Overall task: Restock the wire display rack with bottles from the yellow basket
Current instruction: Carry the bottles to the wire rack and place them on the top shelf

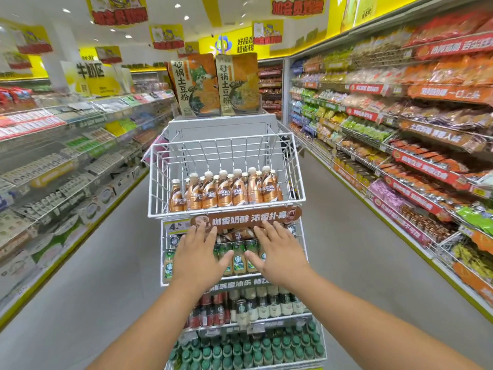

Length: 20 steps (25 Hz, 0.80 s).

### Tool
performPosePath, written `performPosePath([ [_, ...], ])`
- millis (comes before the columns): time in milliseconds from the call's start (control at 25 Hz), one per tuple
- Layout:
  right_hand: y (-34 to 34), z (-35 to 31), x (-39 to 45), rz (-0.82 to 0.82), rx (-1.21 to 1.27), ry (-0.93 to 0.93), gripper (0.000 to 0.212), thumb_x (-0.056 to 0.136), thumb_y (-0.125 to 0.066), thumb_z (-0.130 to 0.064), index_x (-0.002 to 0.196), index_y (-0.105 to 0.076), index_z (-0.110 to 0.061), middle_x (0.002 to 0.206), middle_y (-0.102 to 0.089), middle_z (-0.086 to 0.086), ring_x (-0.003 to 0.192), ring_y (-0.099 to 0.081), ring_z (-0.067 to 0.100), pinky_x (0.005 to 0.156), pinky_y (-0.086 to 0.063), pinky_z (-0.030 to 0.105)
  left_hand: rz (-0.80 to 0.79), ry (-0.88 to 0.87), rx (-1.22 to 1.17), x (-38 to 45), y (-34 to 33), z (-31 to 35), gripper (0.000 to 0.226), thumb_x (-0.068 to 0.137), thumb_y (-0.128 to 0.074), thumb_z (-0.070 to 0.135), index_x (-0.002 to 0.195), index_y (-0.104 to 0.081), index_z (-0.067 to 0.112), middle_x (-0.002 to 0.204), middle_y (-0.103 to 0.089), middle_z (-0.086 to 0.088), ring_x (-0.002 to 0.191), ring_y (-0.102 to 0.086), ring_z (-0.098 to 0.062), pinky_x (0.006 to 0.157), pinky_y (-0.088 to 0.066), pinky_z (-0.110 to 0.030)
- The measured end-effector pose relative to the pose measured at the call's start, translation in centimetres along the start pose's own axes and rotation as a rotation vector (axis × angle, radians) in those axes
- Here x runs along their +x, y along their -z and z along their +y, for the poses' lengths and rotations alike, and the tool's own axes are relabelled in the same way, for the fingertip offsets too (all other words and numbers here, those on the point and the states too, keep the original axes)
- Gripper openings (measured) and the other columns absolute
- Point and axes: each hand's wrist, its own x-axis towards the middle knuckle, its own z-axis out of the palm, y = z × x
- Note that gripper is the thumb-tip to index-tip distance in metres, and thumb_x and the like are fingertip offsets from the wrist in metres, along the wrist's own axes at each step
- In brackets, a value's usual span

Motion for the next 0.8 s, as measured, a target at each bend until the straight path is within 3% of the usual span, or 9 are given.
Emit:
performPosePath([
  [280,1.6,-0.2,-11.1,0.059,0.028,-0.105,0.081,0.099,-0.014,-0.071,0.165,-0.002,-0.026,0.173,0.003,0.003,0.159,0.006,0.024,0.129,-0.008,0.048,0.043,-0.084,-0.057,-7.7,3.0,1.8,0.085,0.092,-0.024,0.078,0.162,-0.015,0.03,0.17,-0.01,-0.001,0.157,-0.007,-0.024,0.125,-0.015,-0.045],
  [600,1.9,-1.2,-27.0,0.033,0.068,-0.277,0.079,0.102,-0.019,-0.07,0.165,-0.006,-0.024,0.173,-0.001,0.004,0.159,0.0,0.025,0.129,-0.008,0.044,0.045,-0.306,-0.106,-18.3,4.6,6.0,0.082,0.093,-0.026,0.076,0.161,-0.02,0.029,0.169,-0.015,-0.003,0.155,-0.013,-0.027,0.125,-0.02,-0.046],
  [720,2.2,-0.2,-32.0,0.005,0.078,-0.364,0.094,0.089,-0.004,-0.079,0.165,-0.004,-0.024,0.173,0.001,0.003,0.159,0.001,0.024,0.129,-0.008,0.043,0.06,-0.42,-0.141,-21.3,5.3,9.0,0.08,0.095,-0.03,0.073,0.161,-0.022,0.027,0.169,-0.017,-0.005,0.155,-0.015,-0.028,0.123,-0.02,-0.046],
  [800,1.9,1.4,-35.1,0.033,0.064,-0.425,0.094,0.09,-0.007,-0.079,0.165,-0.006,-0.024,0.173,-0.002,0.003,0.159,-0.001,0.025,0.127,-0.012,0.043,0.061,-0.494,-0.141,-22.7,5.6,11.6,0.081,0.095,-0.032,0.072,0.16,-0.025,0.025,0.168,-0.02,-0.007,0.154,-0.017,-0.029,0.123,-0.019,-0.045],
])
